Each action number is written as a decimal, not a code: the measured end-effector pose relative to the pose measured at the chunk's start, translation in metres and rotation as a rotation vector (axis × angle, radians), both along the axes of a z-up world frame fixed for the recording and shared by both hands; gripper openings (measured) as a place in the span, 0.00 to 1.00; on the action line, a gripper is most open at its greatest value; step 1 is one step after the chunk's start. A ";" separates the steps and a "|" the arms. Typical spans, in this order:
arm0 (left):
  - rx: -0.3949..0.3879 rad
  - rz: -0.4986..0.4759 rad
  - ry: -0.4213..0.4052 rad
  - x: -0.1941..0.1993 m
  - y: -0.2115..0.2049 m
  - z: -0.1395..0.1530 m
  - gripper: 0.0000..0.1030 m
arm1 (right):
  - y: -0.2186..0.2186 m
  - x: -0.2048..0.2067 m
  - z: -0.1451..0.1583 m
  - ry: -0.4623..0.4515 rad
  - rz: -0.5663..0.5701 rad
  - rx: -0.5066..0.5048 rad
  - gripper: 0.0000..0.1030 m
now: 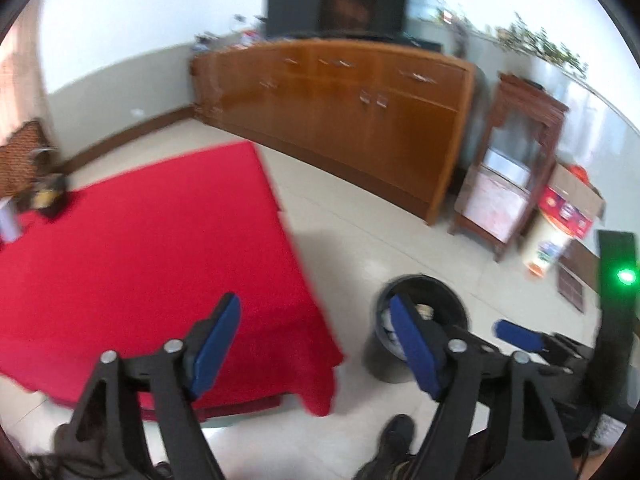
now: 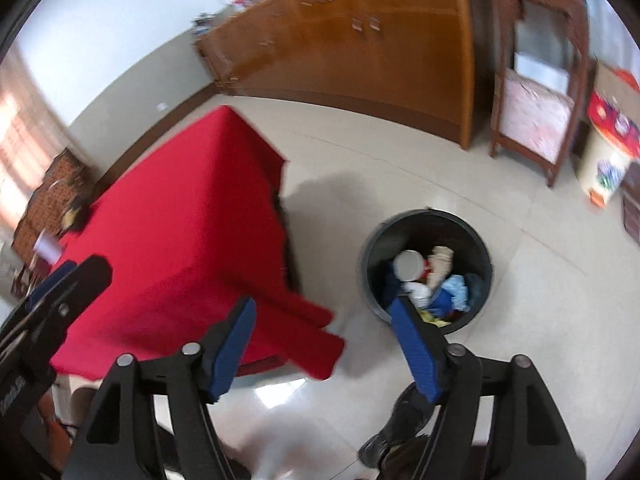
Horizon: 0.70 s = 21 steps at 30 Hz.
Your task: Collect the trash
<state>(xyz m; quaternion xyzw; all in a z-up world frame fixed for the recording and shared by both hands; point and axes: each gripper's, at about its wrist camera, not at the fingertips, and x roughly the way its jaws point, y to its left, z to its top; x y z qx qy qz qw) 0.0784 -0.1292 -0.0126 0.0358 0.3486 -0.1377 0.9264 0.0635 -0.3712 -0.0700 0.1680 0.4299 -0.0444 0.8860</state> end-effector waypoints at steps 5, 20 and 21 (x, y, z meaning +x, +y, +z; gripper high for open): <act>0.007 0.080 -0.038 -0.043 0.052 0.012 0.84 | 0.066 -0.050 0.036 -0.088 0.035 -0.108 0.80; -0.021 0.184 -0.113 -0.098 0.093 0.017 0.91 | 0.135 -0.127 0.080 -0.260 -0.019 -0.268 0.88; -0.023 0.180 -0.103 -0.094 0.091 0.015 0.91 | 0.137 -0.126 0.078 -0.251 -0.018 -0.282 0.88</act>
